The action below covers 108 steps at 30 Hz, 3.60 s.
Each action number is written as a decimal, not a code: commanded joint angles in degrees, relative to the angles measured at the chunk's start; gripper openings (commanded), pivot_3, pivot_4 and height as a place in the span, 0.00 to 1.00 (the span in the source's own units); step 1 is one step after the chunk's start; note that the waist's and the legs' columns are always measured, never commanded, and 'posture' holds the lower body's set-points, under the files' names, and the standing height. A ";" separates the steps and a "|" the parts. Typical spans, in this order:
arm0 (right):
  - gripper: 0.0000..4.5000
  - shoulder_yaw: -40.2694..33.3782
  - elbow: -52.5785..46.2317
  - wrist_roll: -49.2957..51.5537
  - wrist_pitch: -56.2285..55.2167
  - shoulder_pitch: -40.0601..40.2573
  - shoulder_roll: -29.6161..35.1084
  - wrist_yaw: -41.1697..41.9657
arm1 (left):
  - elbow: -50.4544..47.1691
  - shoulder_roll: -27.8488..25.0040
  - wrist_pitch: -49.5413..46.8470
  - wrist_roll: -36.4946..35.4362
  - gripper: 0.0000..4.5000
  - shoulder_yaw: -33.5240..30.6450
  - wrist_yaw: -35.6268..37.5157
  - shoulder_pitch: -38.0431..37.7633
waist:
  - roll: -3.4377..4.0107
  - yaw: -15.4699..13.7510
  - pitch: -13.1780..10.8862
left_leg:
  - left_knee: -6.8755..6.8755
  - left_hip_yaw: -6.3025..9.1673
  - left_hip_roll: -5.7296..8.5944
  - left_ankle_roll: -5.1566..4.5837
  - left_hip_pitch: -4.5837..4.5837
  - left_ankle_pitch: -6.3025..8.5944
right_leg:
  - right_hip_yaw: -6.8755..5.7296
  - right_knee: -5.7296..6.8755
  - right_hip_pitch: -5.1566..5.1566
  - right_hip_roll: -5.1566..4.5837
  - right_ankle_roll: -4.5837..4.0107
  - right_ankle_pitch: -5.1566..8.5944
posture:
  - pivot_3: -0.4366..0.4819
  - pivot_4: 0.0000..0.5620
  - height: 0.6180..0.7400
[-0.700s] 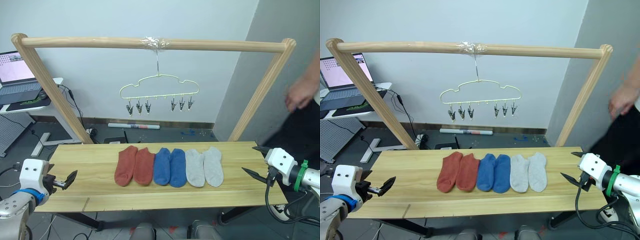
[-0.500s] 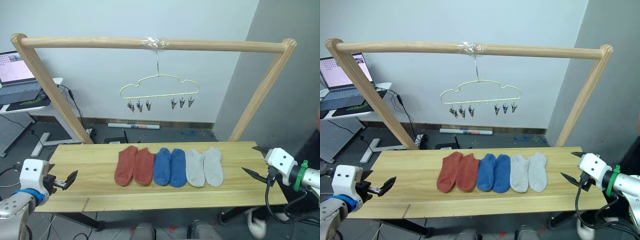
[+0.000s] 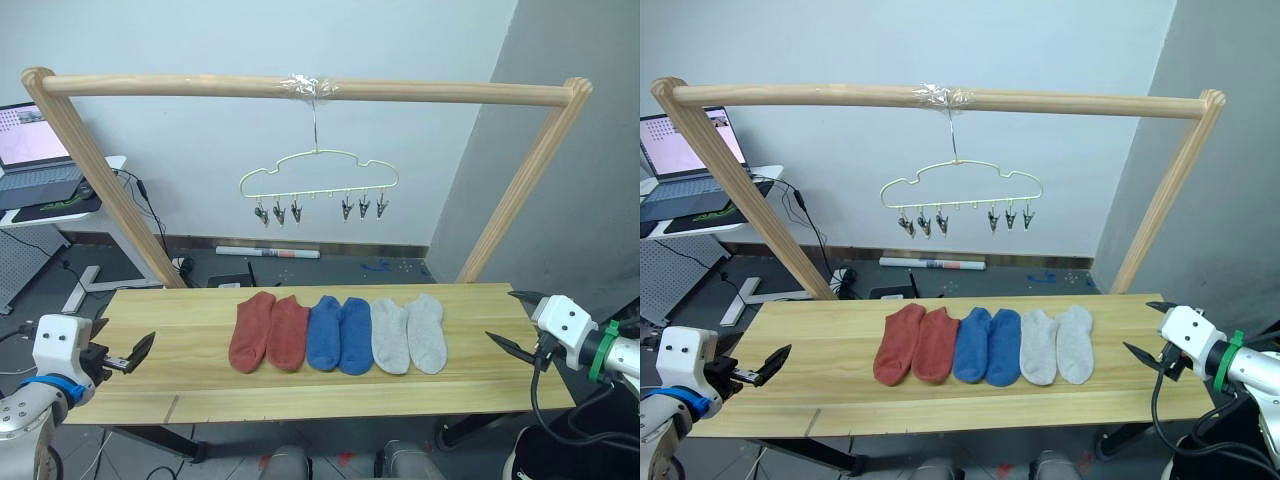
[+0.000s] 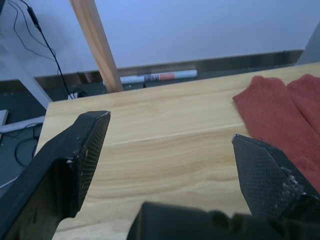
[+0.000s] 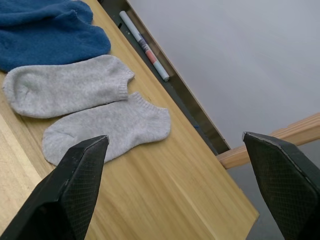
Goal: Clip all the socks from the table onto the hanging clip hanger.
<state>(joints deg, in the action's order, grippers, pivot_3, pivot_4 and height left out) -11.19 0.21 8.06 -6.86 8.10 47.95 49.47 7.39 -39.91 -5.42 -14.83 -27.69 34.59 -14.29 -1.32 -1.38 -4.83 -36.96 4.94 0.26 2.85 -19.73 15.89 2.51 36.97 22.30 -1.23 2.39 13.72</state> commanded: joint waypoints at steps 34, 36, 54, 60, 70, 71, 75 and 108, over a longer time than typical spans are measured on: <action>1.00 8.29 -29.36 16.85 30.27 -19.27 -6.02 -1.53 | -11.14 11.89 -6.01 -2.22 0.98 12.41 -8.53 29.83 | -0.19 2.86 -6.70 | 0.02 0.09 -0.05 0.00 -0.29 0.00 | -0.05 -0.03 0.16 -0.03 0.29 -0.12 | 0.44 0.37 1.00; 1.00 9.69 -29.03 16.33 30.94 -21.26 -7.33 -2.47 | -9.90 13.44 -4.51 -1.30 0.95 12.13 -10.94 31.35 | -0.23 3.02 -6.91 | 0.00 0.09 -0.04 -0.01 -0.54 0.00 | -0.03 -0.01 0.39 -0.03 0.31 -0.13 | 0.44 0.40 1.00; 1.00 11.35 -30.03 17.01 36.59 -27.62 -7.05 -2.51 | 2.87 20.99 3.41 2.00 0.74 13.28 -18.60 40.79 | -0.44 3.36 -10.19 | -0.09 0.11 0.03 0.00 -1.28 -0.02 | -0.02 0.01 1.09 -0.09 0.20 -0.43 | 0.37 0.52 1.00; 1.00 10.88 -30.80 17.77 38.00 -28.36 -6.27 -2.28 | 7.16 22.29 7.57 2.91 0.74 13.55 -20.00 43.38 | -0.45 3.84 -10.46 | -0.06 0.12 0.02 0.00 -1.40 -0.01 | -0.04 0.01 1.24 -0.09 0.20 -0.43 | 0.35 0.52 1.00; 1.00 11.26 -27.78 17.18 36.56 -30.31 -5.93 -1.00 | 7.69 22.91 10.36 2.98 0.74 13.15 -23.00 44.23 | -0.54 4.61 -10.95 | -0.09 0.15 0.03 0.00 -1.56 -0.02 | -0.07 0.01 1.35 -0.11 0.22 -0.45 | 0.34 0.52 1.00; 1.00 11.38 -27.25 17.02 36.25 -30.70 -5.94 -0.85 | 7.48 23.04 10.37 2.82 0.74 13.18 -23.08 44.30 | -0.54 4.62 -10.95 | -0.09 0.15 0.03 0.00 -1.63 -0.02 | -0.08 0.01 1.41 -0.11 0.23 -0.45 | 0.36 0.51 1.00; 1.00 11.82 -25.86 16.64 35.49 -32.01 -6.26 -0.56 | 7.81 23.65 10.54 2.51 0.74 13.16 -23.61 44.98 | -0.53 4.61 -10.96 | -0.27 0.16 0.03 0.01 -2.14 -0.03 | -0.08 0.11 1.89 -0.11 0.32 -0.54 | 0.36 0.51 1.00; 1.00 11.13 -25.33 18.73 37.91 -35.73 -10.28 -1.00 | 9.70 23.91 12.68 3.68 0.28 14.24 -24.63 47.96 | -0.53 4.59 -10.98 | -0.31 0.26 0.07 0.01 -2.24 -0.03 | -0.15 0.08 1.90 -0.19 0.36 -0.57 | 0.37 0.50 1.00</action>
<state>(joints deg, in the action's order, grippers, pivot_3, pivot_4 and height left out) 1.35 -22.41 25.90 31.18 -27.73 36.99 48.45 18.69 -16.03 5.68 -11.38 -13.71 9.63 32.93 -1.84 3.21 -15.81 -37.27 5.19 0.33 2.85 -21.97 15.86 2.37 37.05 24.20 -1.42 2.75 13.15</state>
